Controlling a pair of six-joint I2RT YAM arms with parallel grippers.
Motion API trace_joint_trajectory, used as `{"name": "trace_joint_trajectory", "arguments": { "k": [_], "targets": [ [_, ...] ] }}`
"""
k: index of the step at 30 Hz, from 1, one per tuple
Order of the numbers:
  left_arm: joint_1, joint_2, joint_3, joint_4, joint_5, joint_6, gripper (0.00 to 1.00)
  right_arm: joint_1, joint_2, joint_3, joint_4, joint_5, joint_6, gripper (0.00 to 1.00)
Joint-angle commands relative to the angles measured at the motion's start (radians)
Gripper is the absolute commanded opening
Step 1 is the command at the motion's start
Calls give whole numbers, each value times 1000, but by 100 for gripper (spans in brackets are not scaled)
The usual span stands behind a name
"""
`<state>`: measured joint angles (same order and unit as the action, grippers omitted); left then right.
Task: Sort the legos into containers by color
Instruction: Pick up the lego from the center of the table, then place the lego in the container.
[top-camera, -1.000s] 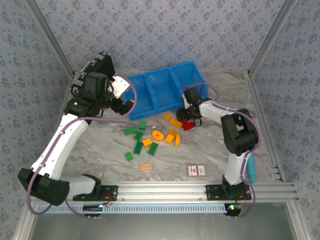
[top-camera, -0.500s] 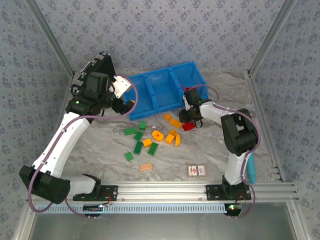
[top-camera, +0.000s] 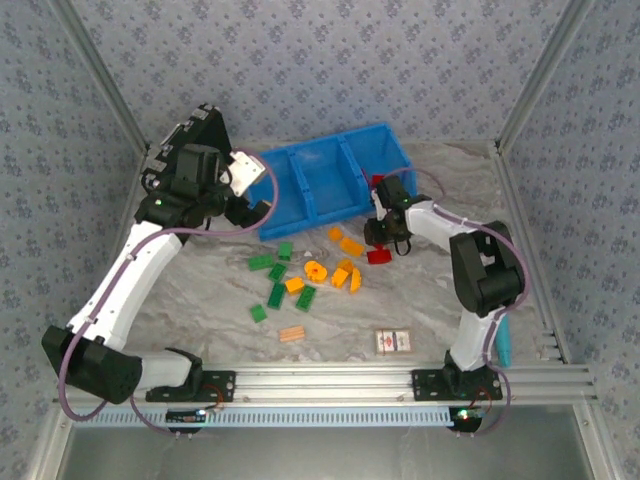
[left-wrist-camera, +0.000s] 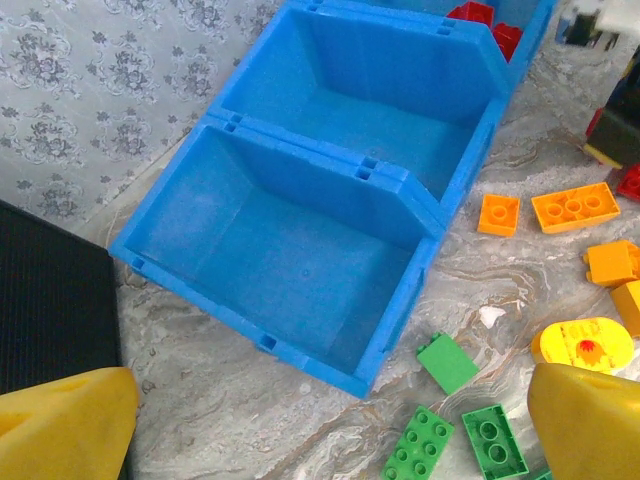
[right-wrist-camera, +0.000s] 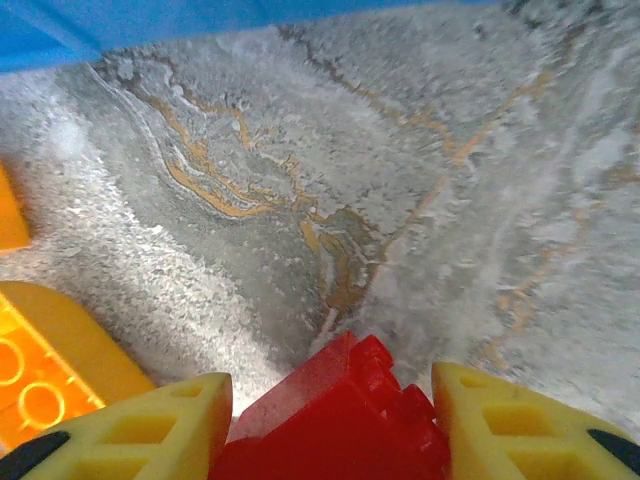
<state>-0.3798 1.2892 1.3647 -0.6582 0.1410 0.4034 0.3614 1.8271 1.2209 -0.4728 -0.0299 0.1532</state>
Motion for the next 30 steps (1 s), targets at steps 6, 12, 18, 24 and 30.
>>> {"name": "trace_joint_trajectory", "arguments": {
  "k": [6, 12, 18, 24, 30],
  "targets": [
    [2, 21, 43, -6, -10, 26, 100, -44, -15, 214, -74, 15, -46, 38],
    [2, 33, 50, -16, 7, 41, 100, -77, 115, 420, -81, 75, -68, 38],
    [4, 53, 59, -15, 6, 54, 100, -110, 285, 636, -86, 88, -45, 38],
    [4, 105, 88, -15, 0, 60, 100, -112, 426, 801, -108, 106, -17, 38],
    [5, 129, 103, -38, -3, 64, 100, -119, 510, 871, -123, 89, -13, 44]
  ]
}}
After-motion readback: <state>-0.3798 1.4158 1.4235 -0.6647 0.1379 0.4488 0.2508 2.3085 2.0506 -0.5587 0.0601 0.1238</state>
